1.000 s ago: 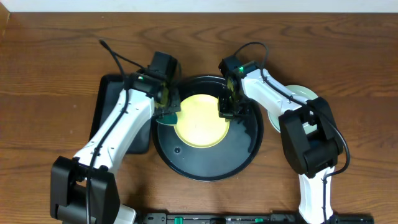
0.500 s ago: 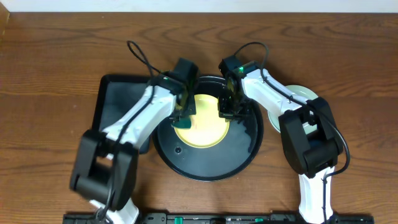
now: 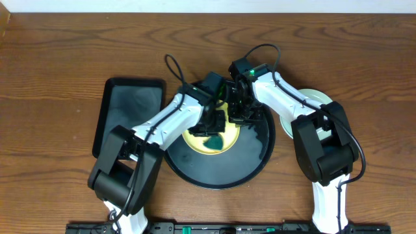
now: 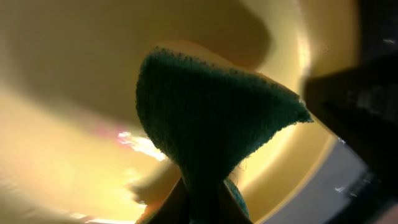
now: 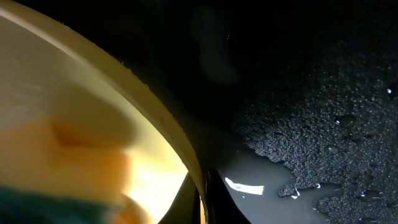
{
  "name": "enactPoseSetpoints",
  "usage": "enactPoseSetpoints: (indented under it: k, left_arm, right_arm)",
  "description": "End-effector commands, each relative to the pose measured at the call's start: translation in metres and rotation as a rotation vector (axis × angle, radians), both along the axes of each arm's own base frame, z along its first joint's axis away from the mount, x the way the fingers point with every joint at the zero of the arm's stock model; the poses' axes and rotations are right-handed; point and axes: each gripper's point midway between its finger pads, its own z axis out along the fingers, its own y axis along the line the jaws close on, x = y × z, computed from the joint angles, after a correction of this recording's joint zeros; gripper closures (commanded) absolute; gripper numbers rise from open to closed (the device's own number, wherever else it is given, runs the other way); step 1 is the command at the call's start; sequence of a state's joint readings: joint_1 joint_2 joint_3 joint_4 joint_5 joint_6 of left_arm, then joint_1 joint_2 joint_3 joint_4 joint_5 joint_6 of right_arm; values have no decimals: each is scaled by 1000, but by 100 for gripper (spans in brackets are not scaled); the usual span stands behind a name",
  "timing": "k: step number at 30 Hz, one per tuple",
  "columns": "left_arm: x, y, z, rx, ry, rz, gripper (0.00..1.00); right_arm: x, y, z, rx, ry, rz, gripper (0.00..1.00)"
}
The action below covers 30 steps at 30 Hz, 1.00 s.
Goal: Clean dirty plates on tray and stack at the side
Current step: 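Scrub the yellow plate with the sponge while right gripper holds it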
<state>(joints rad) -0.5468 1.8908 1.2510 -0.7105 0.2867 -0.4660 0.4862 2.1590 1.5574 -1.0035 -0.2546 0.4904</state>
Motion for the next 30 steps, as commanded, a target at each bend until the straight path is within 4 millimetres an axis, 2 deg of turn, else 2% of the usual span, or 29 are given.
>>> enactPoseSetpoints:
  k: [1,6,9,11,14,17,21,24,27,30]
  left_arm:
    - [12,0,-1,-10,-40,-12,93]
    - [50,29,-2,116,-188,65,92]
    - [72,62,0,250,-281,128,92]
    - [78,79,1,301,-298,161,92]
    - [70,84,-2,295,-245,175,92]
    - [45,72,-7,225,-125,142,92]
    - [2,39,-5,61,61,43,92]
    - [-15,16,0,-41,106,-61,93]
    - [-6,9,0,-47,56,-76,92]
    - [18,8,-1,-31,-49,-67,93]
  right_arm:
    - [-5,6,-8,-2,19,-4,99]
    - [-5,6,-8,-2,19,-4,99]
    - [-5,6,-8,-3,20,-4,99]
    - [-5,6,-9,-4,21,-4,99]
    - [-5,6,-8,-3,20,-4,99]
    - [-5,6,-8,-3,20,-4,99]
    - [-5,6,-8,-3,20,-4,99]
    - [-5,6,-8,-2,19,-4,99]
    - [-5,6,-9,-2,19,-4,99]
    - [-5,6,-9,-3,19,-4,99]
